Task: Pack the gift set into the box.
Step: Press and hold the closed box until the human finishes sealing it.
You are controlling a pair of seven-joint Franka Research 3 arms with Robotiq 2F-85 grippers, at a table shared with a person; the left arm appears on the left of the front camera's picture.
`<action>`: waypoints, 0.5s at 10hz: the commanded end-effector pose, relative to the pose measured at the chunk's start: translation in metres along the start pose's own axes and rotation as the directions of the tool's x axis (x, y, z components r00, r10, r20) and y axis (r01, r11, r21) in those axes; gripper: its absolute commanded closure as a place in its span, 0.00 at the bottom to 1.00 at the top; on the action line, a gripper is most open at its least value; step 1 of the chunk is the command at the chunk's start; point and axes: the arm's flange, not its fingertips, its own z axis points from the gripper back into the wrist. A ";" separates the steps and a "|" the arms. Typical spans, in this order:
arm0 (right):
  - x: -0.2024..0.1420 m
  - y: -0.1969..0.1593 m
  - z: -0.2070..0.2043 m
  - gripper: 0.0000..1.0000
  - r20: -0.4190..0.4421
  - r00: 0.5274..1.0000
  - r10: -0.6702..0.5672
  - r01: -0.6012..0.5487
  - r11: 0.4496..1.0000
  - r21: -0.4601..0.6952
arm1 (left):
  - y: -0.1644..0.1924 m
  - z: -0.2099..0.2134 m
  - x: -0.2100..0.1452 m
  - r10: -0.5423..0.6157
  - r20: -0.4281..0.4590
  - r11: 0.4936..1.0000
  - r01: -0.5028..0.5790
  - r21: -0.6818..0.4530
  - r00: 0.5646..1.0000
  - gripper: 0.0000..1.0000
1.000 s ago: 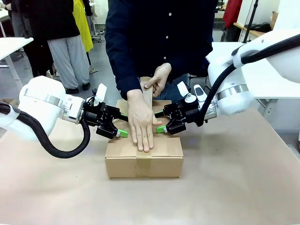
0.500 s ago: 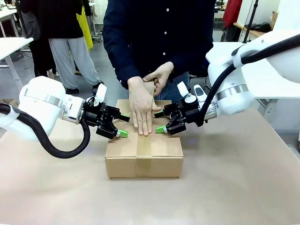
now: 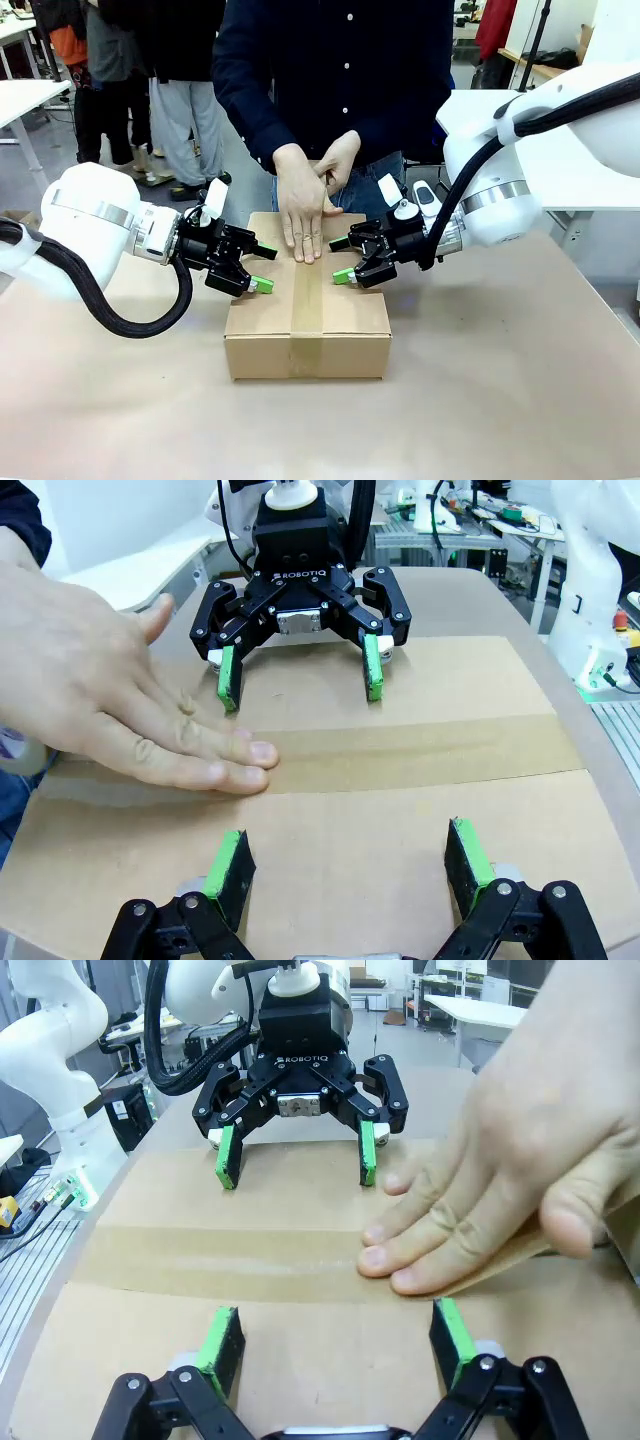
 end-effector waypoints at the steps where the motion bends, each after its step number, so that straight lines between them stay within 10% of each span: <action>1: 0.000 0.000 -0.001 0.00 0.000 1.000 0.003 -0.003 1.000 -0.005 | -0.002 0.000 -0.002 -0.004 0.004 1.000 0.004 -0.005 1.000 0.00; 5: 0.000 0.000 -0.001 0.00 0.000 1.000 0.003 -0.003 1.000 -0.005 | -0.002 0.000 -0.002 -0.004 0.004 1.000 0.004 -0.005 1.000 0.00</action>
